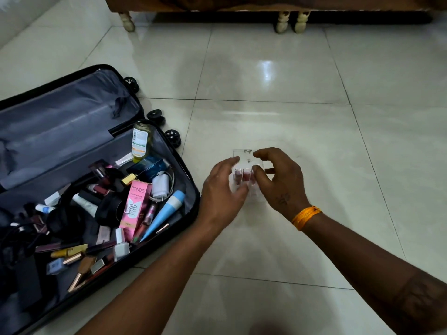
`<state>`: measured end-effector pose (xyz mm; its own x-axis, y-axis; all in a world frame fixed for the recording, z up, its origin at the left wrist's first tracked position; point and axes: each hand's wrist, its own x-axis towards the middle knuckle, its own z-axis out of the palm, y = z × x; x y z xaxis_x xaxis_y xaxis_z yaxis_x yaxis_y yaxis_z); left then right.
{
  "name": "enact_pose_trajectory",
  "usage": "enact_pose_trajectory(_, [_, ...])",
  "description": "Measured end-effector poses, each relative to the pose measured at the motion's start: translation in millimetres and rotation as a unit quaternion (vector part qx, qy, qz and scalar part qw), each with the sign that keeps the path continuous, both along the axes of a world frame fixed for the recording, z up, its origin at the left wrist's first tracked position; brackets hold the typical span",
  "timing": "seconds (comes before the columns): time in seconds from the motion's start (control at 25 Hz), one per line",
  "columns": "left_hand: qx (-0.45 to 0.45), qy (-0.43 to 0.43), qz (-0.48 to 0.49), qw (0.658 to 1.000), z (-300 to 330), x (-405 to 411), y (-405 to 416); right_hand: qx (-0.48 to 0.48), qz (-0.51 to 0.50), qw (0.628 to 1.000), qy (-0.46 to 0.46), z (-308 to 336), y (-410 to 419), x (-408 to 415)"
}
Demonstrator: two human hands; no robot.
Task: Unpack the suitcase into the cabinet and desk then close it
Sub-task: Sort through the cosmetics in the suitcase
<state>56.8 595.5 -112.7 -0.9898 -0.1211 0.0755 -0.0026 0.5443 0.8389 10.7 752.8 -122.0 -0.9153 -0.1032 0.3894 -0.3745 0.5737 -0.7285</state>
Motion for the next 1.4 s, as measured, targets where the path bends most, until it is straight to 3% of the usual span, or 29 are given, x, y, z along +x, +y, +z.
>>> enact_pose_trajectory(0.08, [0.049,-0.01,0.014,0.999,23.5,2.1,-19.1,-0.05,0.03,0.998,-0.015,24.0,-30.3,-0.1])
enact_pose_trajectory(0.24, [0.063,-0.044,0.008,0.997,63.0,14.3,-99.9,-0.138,0.095,0.984,-0.061,57.4,-107.3,-7.6])
enact_pose_trajectory(0.4, [-0.039,-0.115,-0.012,0.993,95.2,42.8,-188.5,-0.169,0.176,0.962,-0.124,69.7,-187.1,-8.9])
enact_pose_trajectory(0.52, [-0.077,-0.171,-0.031,0.982,112.4,55.5,-239.7,-0.172,0.223,0.952,-0.121,76.1,-235.6,-9.0])
enact_pose_trajectory(0.8, [-0.05,-0.106,0.031,0.993,85.0,11.1,-292.2,0.031,0.289,0.949,-0.121,80.9,-250.6,-39.8])
enact_pose_trajectory(0.92, [-0.105,-0.046,0.01,0.993,49.9,-17.5,-279.8,0.146,0.313,0.934,-0.092,91.7,-242.9,-66.2])
enact_pose_trajectory(1.24, [-0.137,0.052,0.065,0.987,-11.4,-23.9,-271.7,0.225,0.153,0.942,-0.197,29.8,-270.3,-60.7])
enact_pose_trajectory(1.4, [-0.157,0.075,0.058,0.983,-24.7,-15.5,-267.5,0.311,0.123,0.925,-0.18,-17.0,-281.5,-39.8])
